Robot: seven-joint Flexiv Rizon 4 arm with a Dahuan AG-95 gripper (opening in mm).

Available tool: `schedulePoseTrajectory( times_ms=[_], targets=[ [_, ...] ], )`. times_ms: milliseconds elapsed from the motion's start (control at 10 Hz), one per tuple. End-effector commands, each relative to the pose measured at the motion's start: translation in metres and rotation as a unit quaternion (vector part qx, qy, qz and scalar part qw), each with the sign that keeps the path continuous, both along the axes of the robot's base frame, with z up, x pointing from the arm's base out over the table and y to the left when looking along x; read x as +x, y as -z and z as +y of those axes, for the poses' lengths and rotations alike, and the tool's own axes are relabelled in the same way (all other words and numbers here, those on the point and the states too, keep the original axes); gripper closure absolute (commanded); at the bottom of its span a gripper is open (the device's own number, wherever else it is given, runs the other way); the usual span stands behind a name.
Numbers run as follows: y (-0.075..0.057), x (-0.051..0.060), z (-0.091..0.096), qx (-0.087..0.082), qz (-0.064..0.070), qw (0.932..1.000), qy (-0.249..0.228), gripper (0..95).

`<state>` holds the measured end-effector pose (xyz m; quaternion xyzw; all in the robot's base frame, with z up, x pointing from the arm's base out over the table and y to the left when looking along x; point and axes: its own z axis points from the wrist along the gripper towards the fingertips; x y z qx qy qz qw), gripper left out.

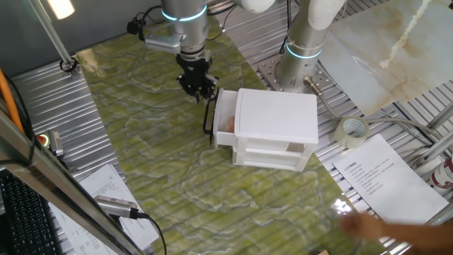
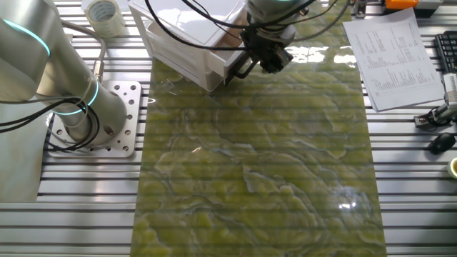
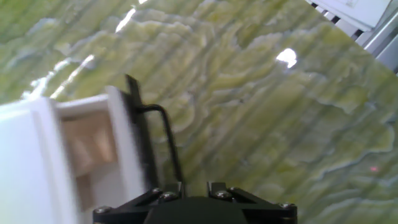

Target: Take something out of a drawer

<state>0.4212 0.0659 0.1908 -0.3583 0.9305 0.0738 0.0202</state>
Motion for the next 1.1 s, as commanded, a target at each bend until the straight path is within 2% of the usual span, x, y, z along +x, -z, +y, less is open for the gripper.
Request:
schedulePoseTrajectory(
  times_ms=[100, 300, 400, 500, 600, 700, 1100],
  targets=[
    [-0.016, -0.016, 0.018, 0.002, 0.023, 0.9994, 0.026, 95.0],
    [-0.021, -0.022, 0.024, 0.006, 0.026, 0.9995, 0.018, 95.0],
    [-0.021, -0.023, 0.025, 0.006, 0.026, 0.9996, 0.013, 76.0],
    [-0.021, -0.023, 0.025, 0.006, 0.025, 0.9996, 0.01, 76.0],
    [-0.02, -0.022, 0.024, 0.005, 0.022, 0.9997, 0.004, 57.0],
    [-0.019, -0.02, 0.022, 0.005, 0.017, 0.9998, -0.006, 57.0],
    [-0.011, -0.016, 0.031, 0.004, 0.012, 0.9999, 0.001, 57.0]
  ],
)
